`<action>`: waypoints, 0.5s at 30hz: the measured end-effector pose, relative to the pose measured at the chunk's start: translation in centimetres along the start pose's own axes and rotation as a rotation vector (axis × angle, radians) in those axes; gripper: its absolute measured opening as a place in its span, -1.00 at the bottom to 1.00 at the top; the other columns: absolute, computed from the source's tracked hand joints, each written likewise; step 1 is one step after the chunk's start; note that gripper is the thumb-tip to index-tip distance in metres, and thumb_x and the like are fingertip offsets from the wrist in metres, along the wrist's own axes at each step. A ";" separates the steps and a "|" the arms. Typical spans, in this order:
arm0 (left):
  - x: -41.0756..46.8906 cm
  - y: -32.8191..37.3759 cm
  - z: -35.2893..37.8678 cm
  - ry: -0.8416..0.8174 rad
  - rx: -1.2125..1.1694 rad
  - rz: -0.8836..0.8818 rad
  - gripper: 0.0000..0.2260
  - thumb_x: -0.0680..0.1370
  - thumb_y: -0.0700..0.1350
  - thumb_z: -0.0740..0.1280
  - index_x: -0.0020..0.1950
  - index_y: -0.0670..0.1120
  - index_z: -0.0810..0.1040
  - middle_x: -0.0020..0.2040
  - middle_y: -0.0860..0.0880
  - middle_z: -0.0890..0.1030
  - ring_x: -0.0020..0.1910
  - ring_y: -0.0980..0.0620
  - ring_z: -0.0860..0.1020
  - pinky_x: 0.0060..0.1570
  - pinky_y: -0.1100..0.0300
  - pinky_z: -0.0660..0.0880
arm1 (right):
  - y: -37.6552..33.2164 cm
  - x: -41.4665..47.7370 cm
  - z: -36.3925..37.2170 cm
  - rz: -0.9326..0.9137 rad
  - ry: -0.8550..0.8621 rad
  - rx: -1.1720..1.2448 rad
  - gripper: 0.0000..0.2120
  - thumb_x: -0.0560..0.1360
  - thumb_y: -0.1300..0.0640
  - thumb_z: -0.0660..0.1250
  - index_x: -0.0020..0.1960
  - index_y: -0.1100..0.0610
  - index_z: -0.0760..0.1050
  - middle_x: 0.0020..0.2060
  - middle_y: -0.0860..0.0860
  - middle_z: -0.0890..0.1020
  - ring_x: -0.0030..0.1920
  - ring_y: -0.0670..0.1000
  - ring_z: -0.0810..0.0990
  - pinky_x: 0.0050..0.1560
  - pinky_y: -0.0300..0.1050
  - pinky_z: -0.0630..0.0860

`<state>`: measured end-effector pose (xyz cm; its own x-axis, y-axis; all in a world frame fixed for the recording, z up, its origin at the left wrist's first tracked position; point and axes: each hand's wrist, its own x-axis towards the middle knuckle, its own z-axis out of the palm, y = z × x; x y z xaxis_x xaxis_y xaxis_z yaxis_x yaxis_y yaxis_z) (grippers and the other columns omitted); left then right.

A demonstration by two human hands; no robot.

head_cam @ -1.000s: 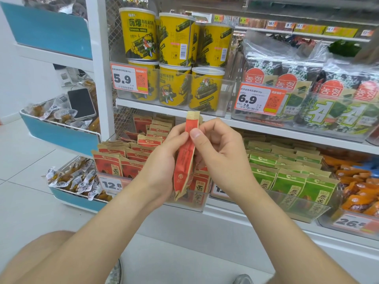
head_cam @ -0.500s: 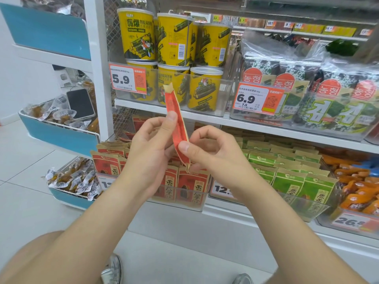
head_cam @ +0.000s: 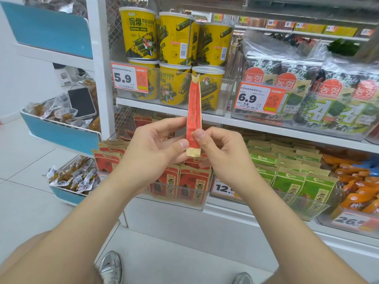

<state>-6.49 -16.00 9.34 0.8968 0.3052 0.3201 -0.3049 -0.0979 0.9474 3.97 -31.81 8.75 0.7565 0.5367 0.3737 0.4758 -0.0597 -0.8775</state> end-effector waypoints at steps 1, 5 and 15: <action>0.0 -0.1 -0.1 0.005 0.002 -0.007 -0.55 0.64 -0.36 0.41 0.48 -0.02 0.58 0.35 0.13 0.69 0.25 0.11 0.70 0.02 0.18 0.69 | 0.0 0.0 0.1 0.005 0.001 -0.003 -0.66 0.66 -0.12 0.39 -0.10 0.12 0.71 -0.19 0.27 0.67 -0.18 0.24 0.66 -0.20 0.12 0.75; -0.1 0.1 -0.1 0.002 0.011 -0.015 -0.52 0.65 -0.37 0.40 0.47 0.08 0.58 0.35 0.15 0.68 0.23 0.08 0.72 0.01 0.17 0.69 | 0.2 0.0 0.0 0.017 -0.013 0.006 -0.62 0.67 -0.15 0.36 -0.07 0.13 0.73 -0.16 0.32 0.66 -0.18 0.17 0.66 -0.19 0.09 0.76; -0.3 0.1 0.0 -0.013 0.034 -0.064 -0.74 0.72 -0.09 0.35 0.39 0.01 0.40 0.10 0.00 0.78 0.05 -0.04 0.76 -0.08 0.00 0.72 | 0.8 -0.6 0.4 -0.128 0.021 -0.277 -0.66 0.50 -0.18 0.57 -0.21 0.01 0.54 -0.24 -0.09 0.69 -0.19 -0.02 0.67 -0.13 0.03 0.65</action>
<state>-6.83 -16.09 9.34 0.9184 0.2991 0.2588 -0.2359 -0.1112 0.9654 3.72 -31.86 7.68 0.6902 0.5372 0.4847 0.6699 -0.2213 -0.7087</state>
